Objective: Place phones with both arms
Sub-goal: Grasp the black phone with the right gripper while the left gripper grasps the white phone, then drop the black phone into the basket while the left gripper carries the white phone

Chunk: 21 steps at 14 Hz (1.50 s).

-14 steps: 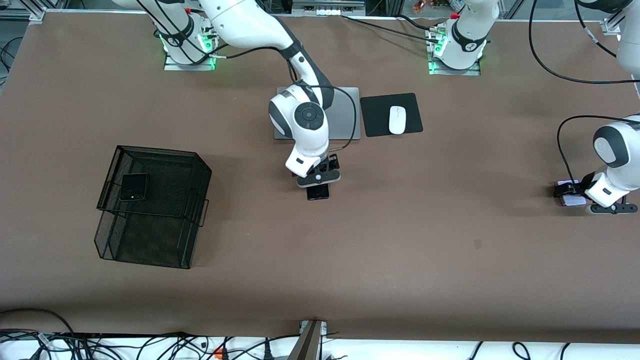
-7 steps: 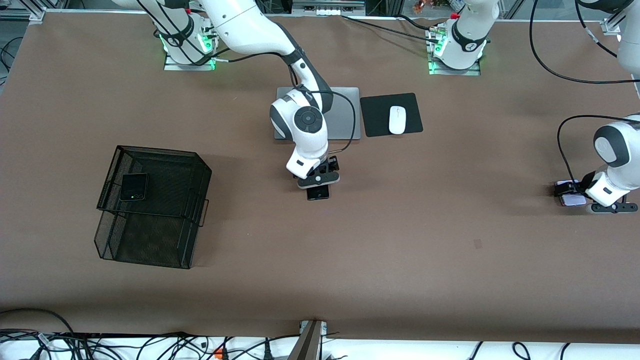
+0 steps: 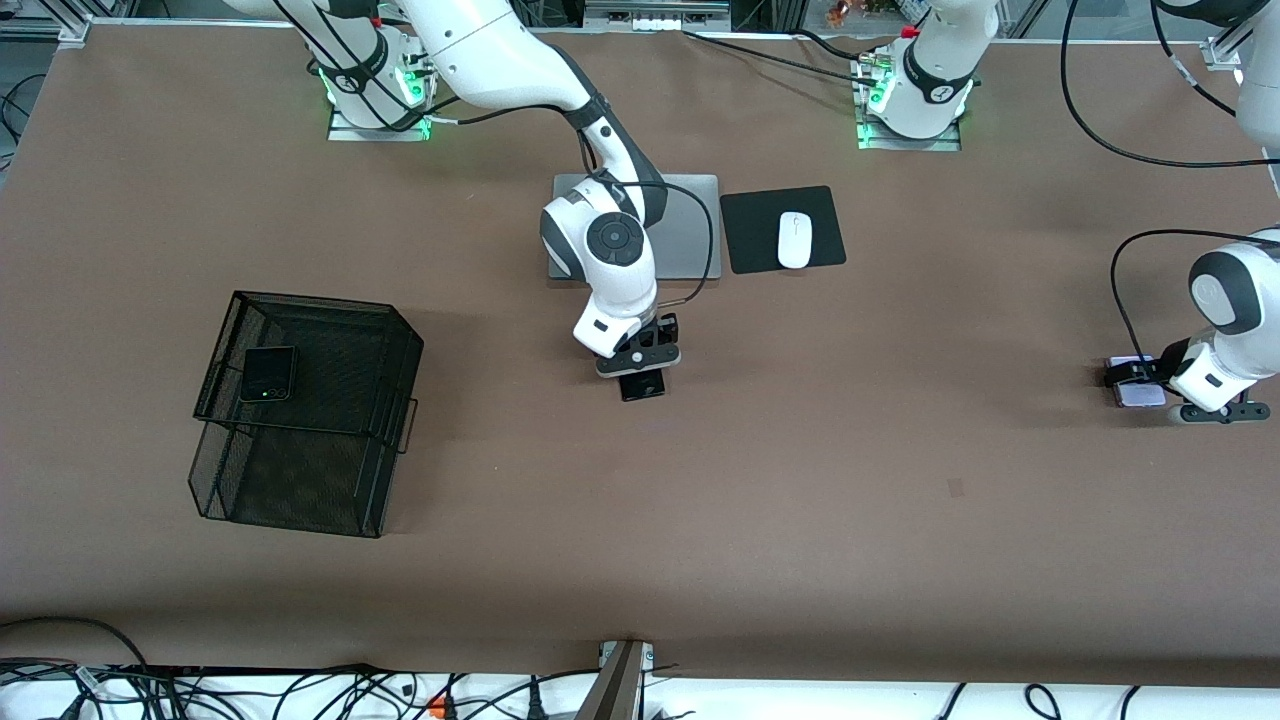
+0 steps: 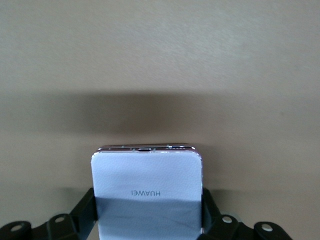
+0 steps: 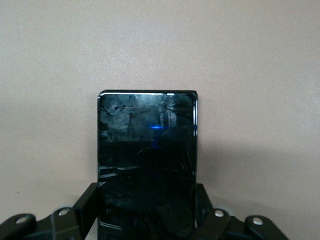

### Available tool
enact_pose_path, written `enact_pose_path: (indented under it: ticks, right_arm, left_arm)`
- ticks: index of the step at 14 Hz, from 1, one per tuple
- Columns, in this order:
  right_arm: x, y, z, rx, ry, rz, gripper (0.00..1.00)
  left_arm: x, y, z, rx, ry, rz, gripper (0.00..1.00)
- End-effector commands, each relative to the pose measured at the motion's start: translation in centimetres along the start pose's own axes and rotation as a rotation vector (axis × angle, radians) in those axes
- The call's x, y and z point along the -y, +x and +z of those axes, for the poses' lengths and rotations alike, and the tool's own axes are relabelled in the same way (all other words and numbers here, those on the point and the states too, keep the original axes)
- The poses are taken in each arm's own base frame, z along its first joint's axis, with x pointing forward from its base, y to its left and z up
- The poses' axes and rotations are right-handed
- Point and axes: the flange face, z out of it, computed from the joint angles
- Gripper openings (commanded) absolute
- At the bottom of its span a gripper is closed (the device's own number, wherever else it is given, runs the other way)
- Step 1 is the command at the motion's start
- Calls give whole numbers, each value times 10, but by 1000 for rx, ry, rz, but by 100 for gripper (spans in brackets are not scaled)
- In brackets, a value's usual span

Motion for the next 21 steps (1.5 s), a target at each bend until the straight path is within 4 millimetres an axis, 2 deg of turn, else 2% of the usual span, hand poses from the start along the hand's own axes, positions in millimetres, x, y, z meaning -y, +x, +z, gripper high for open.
enact_pose_path:
  ticks: [1, 3, 4, 6, 7, 8, 9, 11, 12, 14, 15, 16, 17, 18, 19, 20, 21]
  right_arm:
    - [1, 9, -43, 33, 23, -3, 0]
    - [-10, 22, -84, 43, 34, 19, 0]
    - [-19, 31, -105, 53, 40, 34, 0]
    - [-42, 50, -153, 84, 41, 67, 0]
    - [-65, 60, -176, 101, 41, 96, 0]
    - [-92, 69, -200, 109, 40, 129, 0]
    - [-122, 75, -217, 131, 32, 158, 0]
    - [-192, 85, -236, 191, -15, 212, 0]
    - [-227, 86, -239, 209, -35, 233, 0]
    - [-301, 73, -239, 230, -42, 223, 0]
    - [-335, 67, -236, 224, -40, 211, 0]
    - [-362, 58, -232, 223, -34, 197, 0]
    - [-383, 49, -222, 217, -32, 197, 0]
    - [-398, 40, -209, 210, -34, 198, 0]
    - [-407, 32, -193, 207, -32, 196, 0]
    - [-411, 26, -181, 198, -30, 198, 0]
    - [-414, 22, -170, 195, -39, 204, 0]
  left_arm:
    - [-37, 21, -64, 83, -50, 4, 20]
    - [-86, 39, -104, 161, -101, 36, 19]
    - [-121, 48, -121, 176, -117, 59, 19]
    - [-195, 62, -141, 161, -131, 98, 19]
    - [-235, 65, -146, 157, -135, 125, 19]
    - [-279, 67, -142, 168, -153, 130, 19]
    - [-331, 66, -137, 193, -205, 95, 20]
    - [-433, 59, -130, 208, -250, 36, 20]
    - [-488, 54, -118, 189, -247, 35, 20]
    - [-580, 36, -84, 135, -266, 86, 20]
    - [-615, 29, -73, 85, -291, 112, 20]
    - [-639, 24, -64, 40, -317, 115, 20]
    - [-665, 16, -55, 17, -348, 93, 20]
    - [-698, 0, -42, 3, -378, 79, 20]
    - [-719, -10, -37, -24, -405, 66, 20]
    - [-731, -14, -31, -50, -424, 54, 26]
    - [-743, -22, -28, -62, -435, 55, 61]
